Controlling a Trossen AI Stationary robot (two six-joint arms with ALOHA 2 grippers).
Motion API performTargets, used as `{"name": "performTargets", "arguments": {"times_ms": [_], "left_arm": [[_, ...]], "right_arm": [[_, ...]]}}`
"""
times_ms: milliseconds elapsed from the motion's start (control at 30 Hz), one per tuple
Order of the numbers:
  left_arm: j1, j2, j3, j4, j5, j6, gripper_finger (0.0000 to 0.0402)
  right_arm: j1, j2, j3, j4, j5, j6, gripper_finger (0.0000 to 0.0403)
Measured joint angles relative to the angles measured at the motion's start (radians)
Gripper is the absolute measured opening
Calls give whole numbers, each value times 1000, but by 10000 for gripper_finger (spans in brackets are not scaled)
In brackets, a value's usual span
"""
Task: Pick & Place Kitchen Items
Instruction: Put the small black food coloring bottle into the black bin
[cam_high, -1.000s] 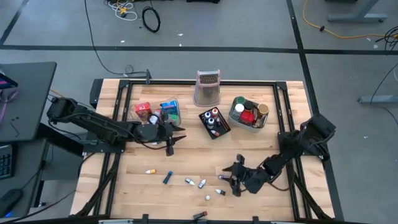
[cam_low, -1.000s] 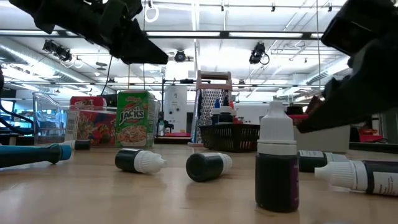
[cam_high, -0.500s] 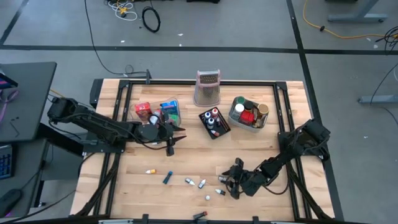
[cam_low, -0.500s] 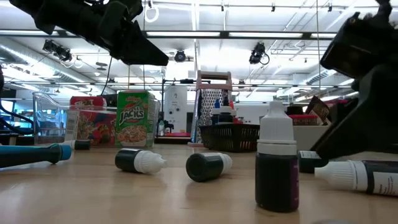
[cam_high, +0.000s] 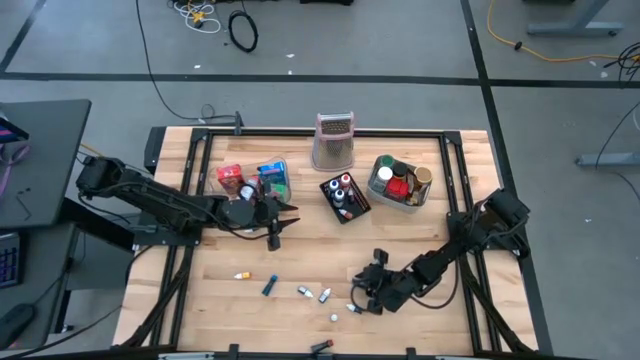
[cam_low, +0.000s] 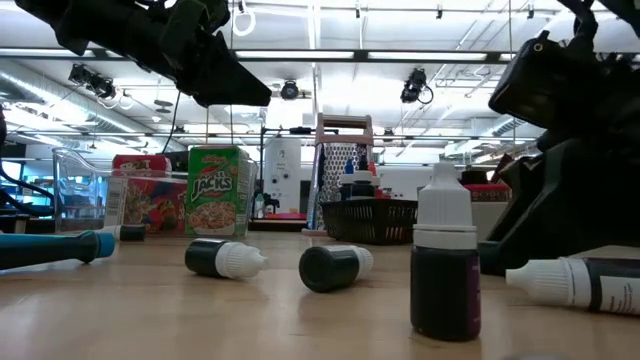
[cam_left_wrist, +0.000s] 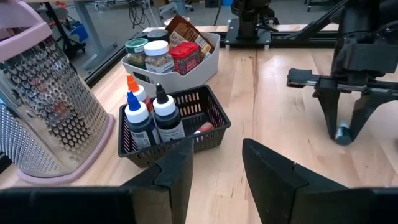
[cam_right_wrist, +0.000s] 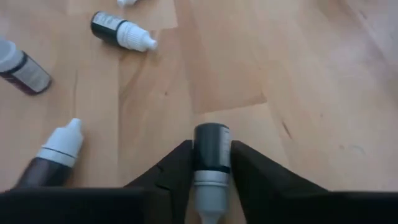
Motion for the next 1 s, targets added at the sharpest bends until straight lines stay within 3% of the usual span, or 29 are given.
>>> {"name": "performTargets", "arguments": {"times_ms": [200, 500, 600, 800, 1000], "left_arm": [[0, 0, 0, 0, 0, 0, 148], [0, 0, 0, 5, 0, 6, 148], [0, 0, 0, 5, 0, 6, 148], [0, 0, 0, 6, 4, 1, 148], [0, 0, 0, 5, 30, 0, 148]], "right_arm": [[-38, -7, -1, -4, -24, -94, 74], [-161, -116, -8, -122, -14, -281, 109], [-217, -186, -8, -180, 51, -306, 96], [-374, -317, -6, -127, 185, -467, 77], [-534, -316, -5, -96, 136, -477, 90]]}}
